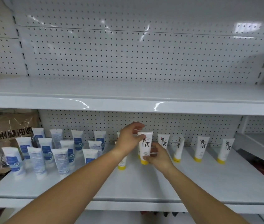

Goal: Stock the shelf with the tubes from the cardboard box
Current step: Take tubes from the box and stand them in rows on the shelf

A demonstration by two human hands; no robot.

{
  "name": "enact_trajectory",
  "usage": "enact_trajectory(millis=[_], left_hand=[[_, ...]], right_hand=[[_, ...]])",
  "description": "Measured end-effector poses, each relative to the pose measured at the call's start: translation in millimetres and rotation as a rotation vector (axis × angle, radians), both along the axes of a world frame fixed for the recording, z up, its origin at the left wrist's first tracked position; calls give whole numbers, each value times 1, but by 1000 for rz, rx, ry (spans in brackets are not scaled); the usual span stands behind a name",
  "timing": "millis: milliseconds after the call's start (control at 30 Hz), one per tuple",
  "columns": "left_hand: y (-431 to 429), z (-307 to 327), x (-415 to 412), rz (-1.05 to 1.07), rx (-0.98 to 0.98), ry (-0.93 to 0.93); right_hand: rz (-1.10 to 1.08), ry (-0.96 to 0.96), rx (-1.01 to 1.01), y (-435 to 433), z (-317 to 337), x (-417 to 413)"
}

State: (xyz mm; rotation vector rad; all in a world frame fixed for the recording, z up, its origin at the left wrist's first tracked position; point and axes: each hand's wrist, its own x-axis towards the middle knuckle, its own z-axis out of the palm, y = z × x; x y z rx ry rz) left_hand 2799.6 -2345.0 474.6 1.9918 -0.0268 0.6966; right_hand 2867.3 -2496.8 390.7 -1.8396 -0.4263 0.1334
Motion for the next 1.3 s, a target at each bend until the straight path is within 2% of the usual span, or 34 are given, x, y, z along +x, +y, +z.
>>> enact_trajectory(millis=[400,833,1300], left_hand=[[2,-25,27,5,67,123],[10,-40,55,13,250,252],[10,-50,68,32,303,320]], right_hand=[[-11,23,-41,1,-16,7],[-30,34,-80,20,-40,27],[-19,37,-97,23,-60,42]])
